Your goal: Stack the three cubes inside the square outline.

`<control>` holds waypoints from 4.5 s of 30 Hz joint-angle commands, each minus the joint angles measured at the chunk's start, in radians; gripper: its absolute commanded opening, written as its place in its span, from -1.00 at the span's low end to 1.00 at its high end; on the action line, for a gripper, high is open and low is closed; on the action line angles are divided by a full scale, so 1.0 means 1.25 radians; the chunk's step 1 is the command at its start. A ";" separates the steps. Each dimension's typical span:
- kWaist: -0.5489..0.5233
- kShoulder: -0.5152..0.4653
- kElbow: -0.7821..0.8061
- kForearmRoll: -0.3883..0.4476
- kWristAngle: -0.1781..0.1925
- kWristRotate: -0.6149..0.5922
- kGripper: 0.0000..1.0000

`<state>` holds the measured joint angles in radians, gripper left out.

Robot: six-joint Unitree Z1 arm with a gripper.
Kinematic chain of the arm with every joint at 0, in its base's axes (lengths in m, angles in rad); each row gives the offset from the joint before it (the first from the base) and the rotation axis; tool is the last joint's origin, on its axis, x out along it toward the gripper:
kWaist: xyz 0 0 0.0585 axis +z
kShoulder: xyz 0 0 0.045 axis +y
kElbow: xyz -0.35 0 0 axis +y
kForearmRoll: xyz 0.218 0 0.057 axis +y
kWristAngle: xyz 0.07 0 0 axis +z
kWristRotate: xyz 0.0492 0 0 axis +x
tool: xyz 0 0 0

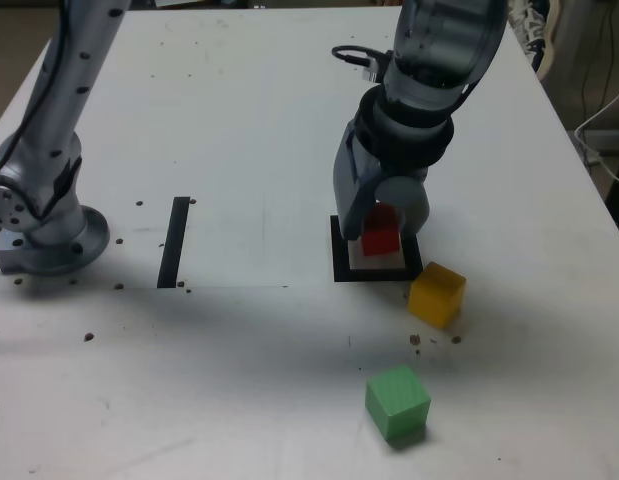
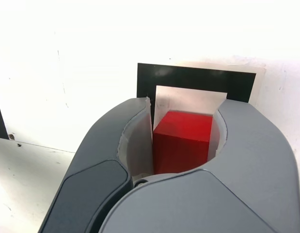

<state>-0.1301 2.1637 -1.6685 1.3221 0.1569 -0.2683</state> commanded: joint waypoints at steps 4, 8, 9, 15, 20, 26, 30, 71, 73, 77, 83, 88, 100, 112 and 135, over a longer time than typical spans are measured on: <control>-0.001 0.004 -0.001 0.007 0.000 0.009 0.31; -0.001 0.003 0.000 0.008 0.003 0.015 0.83; -0.001 0.003 0.001 0.008 0.005 0.016 0.90; -0.002 0.000 -0.002 0.015 0.021 0.017 0.99; -0.004 -0.003 -0.001 0.029 0.033 0.017 0.99; -0.012 -0.029 0.009 0.038 0.056 0.017 0.99; -0.024 -0.067 0.023 0.042 0.070 0.021 0.99; -0.238 0.029 -0.110 0.035 0.009 0.266 0.85; -0.238 0.031 -0.092 0.013 0.002 0.280 0.85; -0.237 0.041 -0.071 -0.024 -0.003 0.292 0.84; -0.222 0.068 -0.085 -0.038 -0.008 0.308 0.80; -0.201 0.079 -0.100 -0.039 -0.019 0.317 0.62; -0.173 0.080 -0.119 -0.032 -0.017 0.378 0.29; -0.172 0.072 -0.123 -0.039 -0.030 0.387 -0.42; -0.156 -0.086 -0.089 0.037 -0.040 0.300 -0.78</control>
<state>-0.3313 2.0745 -1.7881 1.3543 0.1078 0.1293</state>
